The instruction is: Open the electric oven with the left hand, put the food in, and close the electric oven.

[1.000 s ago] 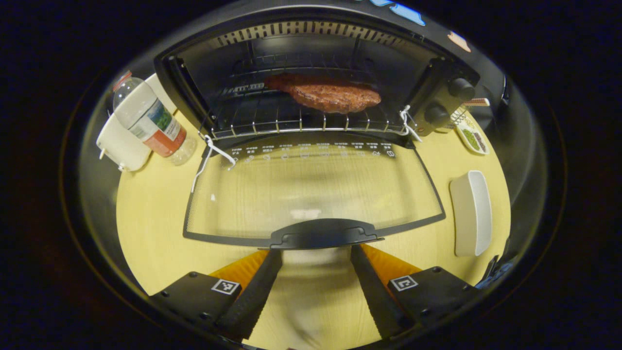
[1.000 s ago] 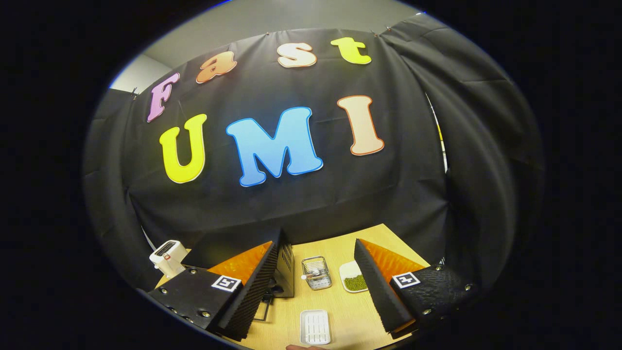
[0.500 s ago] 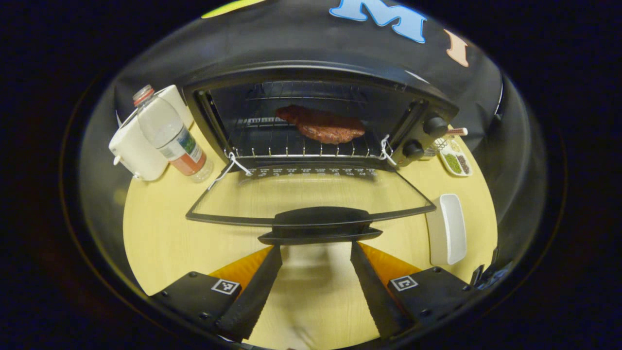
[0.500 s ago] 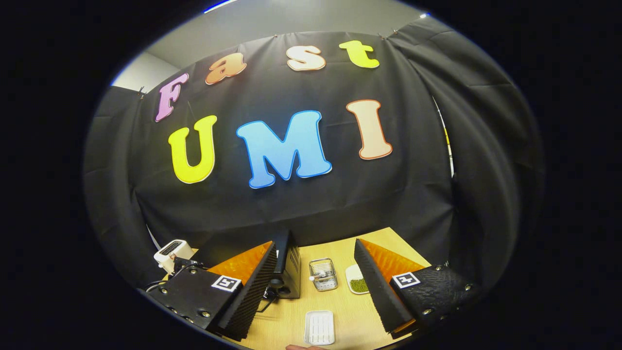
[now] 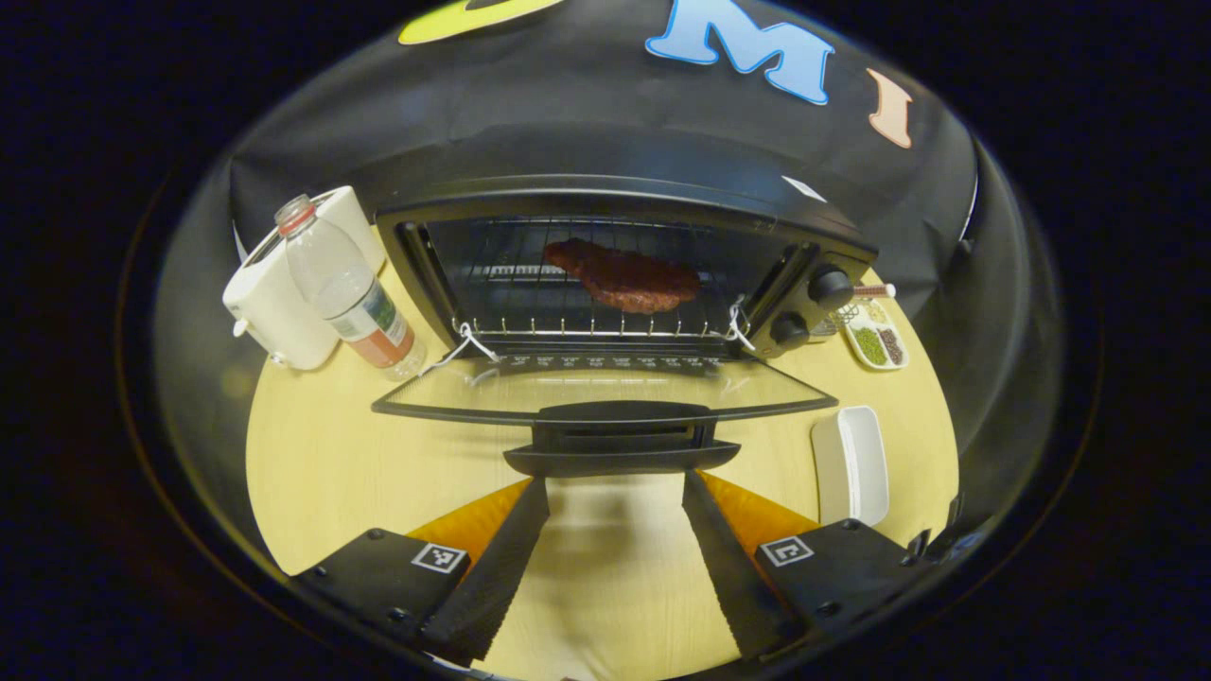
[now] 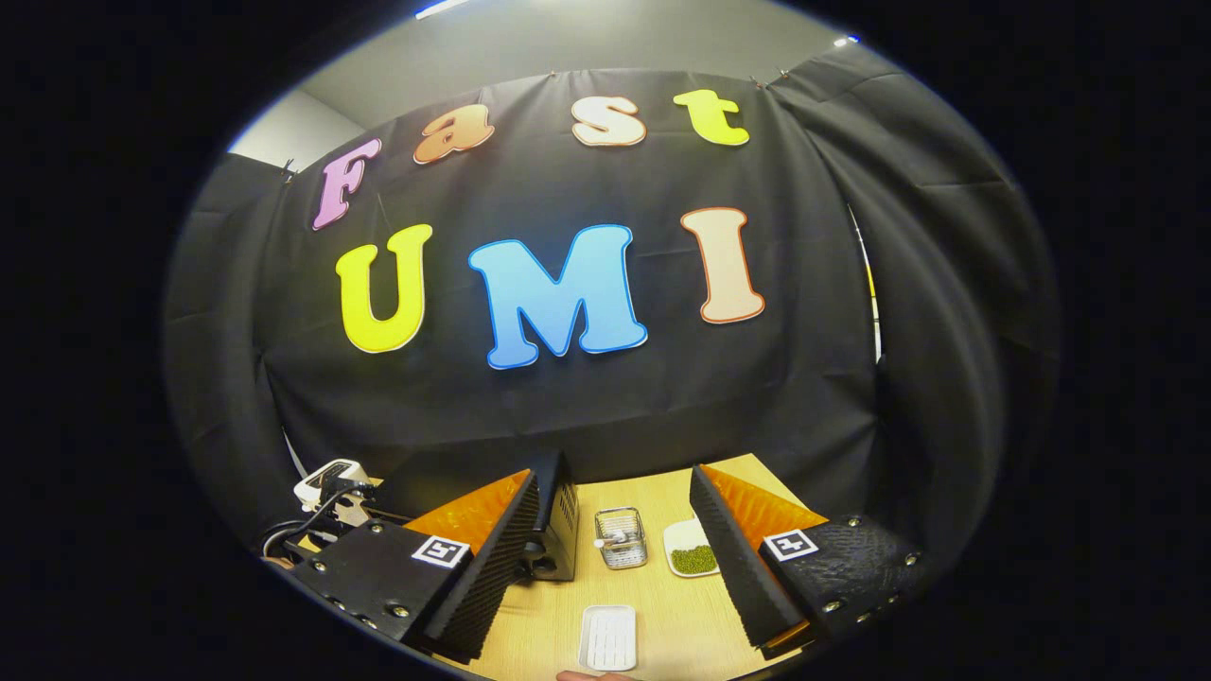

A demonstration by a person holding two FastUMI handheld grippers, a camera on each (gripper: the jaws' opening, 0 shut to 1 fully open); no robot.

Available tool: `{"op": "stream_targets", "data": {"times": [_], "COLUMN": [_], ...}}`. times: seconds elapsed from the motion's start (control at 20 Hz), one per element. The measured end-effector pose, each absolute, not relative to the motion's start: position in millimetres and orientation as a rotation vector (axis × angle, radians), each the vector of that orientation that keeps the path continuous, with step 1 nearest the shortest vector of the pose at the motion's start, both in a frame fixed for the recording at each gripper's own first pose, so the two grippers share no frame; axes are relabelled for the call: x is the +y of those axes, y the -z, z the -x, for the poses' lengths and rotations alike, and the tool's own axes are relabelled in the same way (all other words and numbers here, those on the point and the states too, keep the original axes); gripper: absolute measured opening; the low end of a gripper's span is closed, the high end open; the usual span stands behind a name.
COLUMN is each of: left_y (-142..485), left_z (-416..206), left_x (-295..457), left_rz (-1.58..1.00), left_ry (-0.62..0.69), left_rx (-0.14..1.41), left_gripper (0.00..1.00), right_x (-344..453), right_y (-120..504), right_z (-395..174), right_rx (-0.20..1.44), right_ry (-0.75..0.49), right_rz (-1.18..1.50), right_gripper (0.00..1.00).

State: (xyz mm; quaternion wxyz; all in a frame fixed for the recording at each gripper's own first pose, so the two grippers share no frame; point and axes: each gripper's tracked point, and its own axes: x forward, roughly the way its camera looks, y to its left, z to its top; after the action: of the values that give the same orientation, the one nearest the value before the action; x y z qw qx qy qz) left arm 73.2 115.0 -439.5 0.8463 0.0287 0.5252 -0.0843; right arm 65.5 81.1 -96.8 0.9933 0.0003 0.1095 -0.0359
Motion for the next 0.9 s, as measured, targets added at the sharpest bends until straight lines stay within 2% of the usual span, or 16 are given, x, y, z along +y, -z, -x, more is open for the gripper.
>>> {"op": "stream_targets", "data": {"times": [0.2, 0.25, 0.4, 0.45, 0.9], "left_y": [435.4, 434.3, 430.9, 429.4, 415.5], "left_z": [-75.7, -76.3, -79.1, -79.7, -95.6], "left_x": [113.9, 113.6, 112.8, 113.0, 111.5], "left_rz": [-0.028, -0.027, -0.032, -0.029, -0.020], "left_ry": [0.170, 0.170, 0.171, 0.171, 0.166], "left_rx": [1.096, 1.091, 1.083, 1.081, 1.036], "left_gripper": [0.97, 1.00, 1.00, 0.97, 0.99], "right_x": [78.3, 77.7, 74.9, 74.0, 70.6], "right_y": [91.5, 91.1, 92.1, 92.6, 97.8], "right_z": [-62.3, -62.0, -61.1, -61.2, -63.1], "right_rx": [0.202, 0.202, 0.210, 0.214, 0.232], "right_ry": [0.072, 0.071, 0.073, 0.076, 0.083], "right_rz": [0.033, 0.037, 0.039, 0.038, 0.035], "right_gripper": [0.98, 0.97, 0.98, 0.98, 0.98]}}
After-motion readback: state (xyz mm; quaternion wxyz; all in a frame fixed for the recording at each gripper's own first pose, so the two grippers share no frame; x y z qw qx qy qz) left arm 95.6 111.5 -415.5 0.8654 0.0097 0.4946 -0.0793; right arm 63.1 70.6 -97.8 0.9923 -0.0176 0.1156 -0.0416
